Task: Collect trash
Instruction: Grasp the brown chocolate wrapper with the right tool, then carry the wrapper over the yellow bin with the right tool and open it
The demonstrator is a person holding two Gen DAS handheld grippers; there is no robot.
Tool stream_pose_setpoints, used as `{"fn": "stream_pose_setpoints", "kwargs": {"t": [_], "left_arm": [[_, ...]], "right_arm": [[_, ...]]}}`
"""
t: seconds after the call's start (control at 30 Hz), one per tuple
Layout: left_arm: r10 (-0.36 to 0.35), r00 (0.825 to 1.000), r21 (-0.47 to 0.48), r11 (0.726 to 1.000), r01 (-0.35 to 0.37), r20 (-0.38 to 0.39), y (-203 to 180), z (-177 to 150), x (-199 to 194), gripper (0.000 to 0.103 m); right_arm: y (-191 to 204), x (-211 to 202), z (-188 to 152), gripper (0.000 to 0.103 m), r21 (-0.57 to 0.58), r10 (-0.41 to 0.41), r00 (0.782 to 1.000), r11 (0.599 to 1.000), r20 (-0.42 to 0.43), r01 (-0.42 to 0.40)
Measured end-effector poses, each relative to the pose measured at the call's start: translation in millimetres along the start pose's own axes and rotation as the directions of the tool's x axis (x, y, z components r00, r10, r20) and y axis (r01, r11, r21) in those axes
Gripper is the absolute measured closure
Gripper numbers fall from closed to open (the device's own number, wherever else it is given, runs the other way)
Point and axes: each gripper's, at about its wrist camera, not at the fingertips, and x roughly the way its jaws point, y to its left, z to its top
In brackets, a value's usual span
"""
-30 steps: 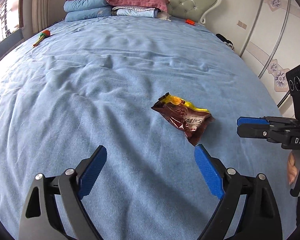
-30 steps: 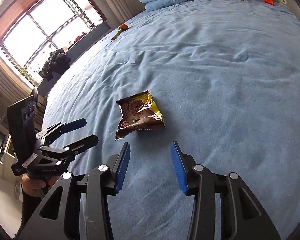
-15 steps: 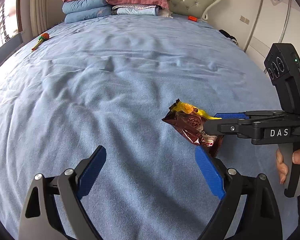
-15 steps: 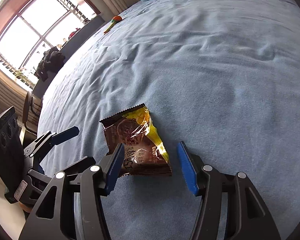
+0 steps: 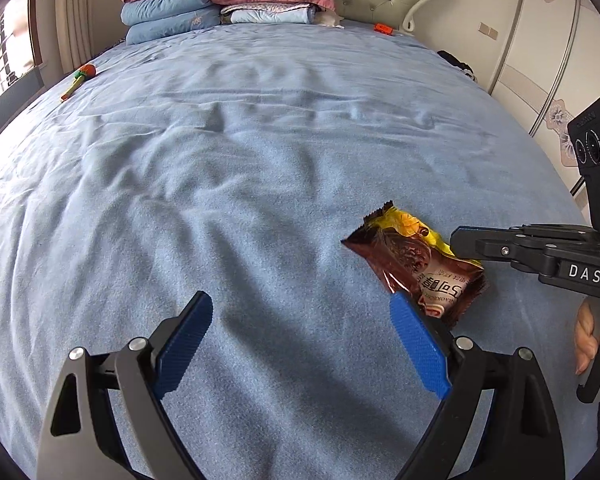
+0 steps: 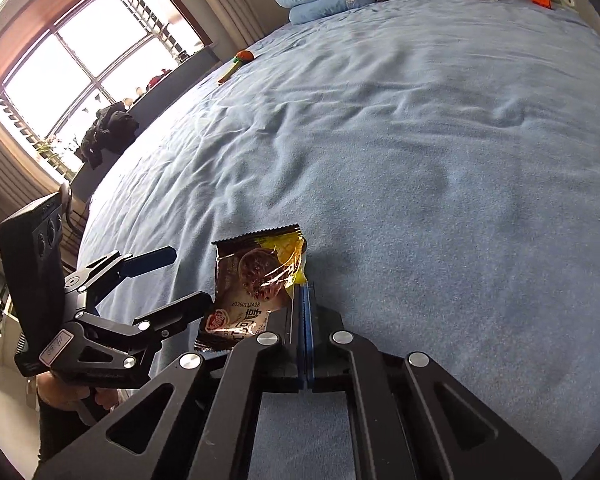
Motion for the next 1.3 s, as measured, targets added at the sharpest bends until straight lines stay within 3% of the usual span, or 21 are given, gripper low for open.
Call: {"fn": "stream_pose_setpoints", "kwargs": {"t": [0.37,0.43,0.47,0.57,0.7,0.77,0.8,0.87,1.13,1.3], "left_arm": [[0.0,1.0,0.029,1.0,0.001,-0.021,-11,-2,-4,0.013],[0.005,1.0,0.038,0.999,-0.004,-0.026,-12,-2,-3,0.013],[0.007,1.0,0.039,0.999,-0.006,-0.027,-12,-2,-3,0.013],[0.003,1.0,0.038,0.999,-0.002,-0.031,-11,-3,0,0.013],[0.007,0.999,0.042,0.999,-0.005,-0.048,-12,-6,6,0.013],[0.023,0.998,0.06,0.998,-0.02,-0.056,-14,-8,10,0.013],[0.033,0.998,0.07,0.997,-0.029,-0.06,-16,-8,12,0.013],[0.042,0.997,0.078,0.996,-0.037,-0.059,-17,-9,12,0.013],[0.037,0.997,0.072,0.997,-0.032,-0.07,-17,-9,8,0.013],[-0.041,0.998,0.069,0.997,0.045,-0.055,-29,-9,-4,0.013]], "right_arm": [[1,6,-2,0.102,0.029,0.005,1.0,1.0,-0.031,-0.005],[1,8,-2,0.098,0.035,0.024,0.999,0.999,-0.043,-0.022],[1,9,-2,0.094,0.037,0.023,0.999,0.999,-0.043,-0.021],[-1,13,-3,0.063,0.047,0.028,0.998,0.999,-0.055,-0.026],[-4,18,-4,0.06,0.059,0.039,0.997,0.998,-0.073,-0.035],[-4,19,-5,0.066,0.058,0.043,0.996,0.998,-0.076,-0.038],[-4,18,-5,0.086,0.064,0.05,0.996,0.997,-0.073,-0.045],[-5,19,-6,0.093,0.085,0.079,0.993,0.994,-0.084,-0.072],[-7,-1,-8,0.101,0.081,0.081,0.996,0.994,-0.025,-0.078],[-2,-20,-12,0.102,0.047,0.044,0.999,0.998,-0.001,-0.044]]}}
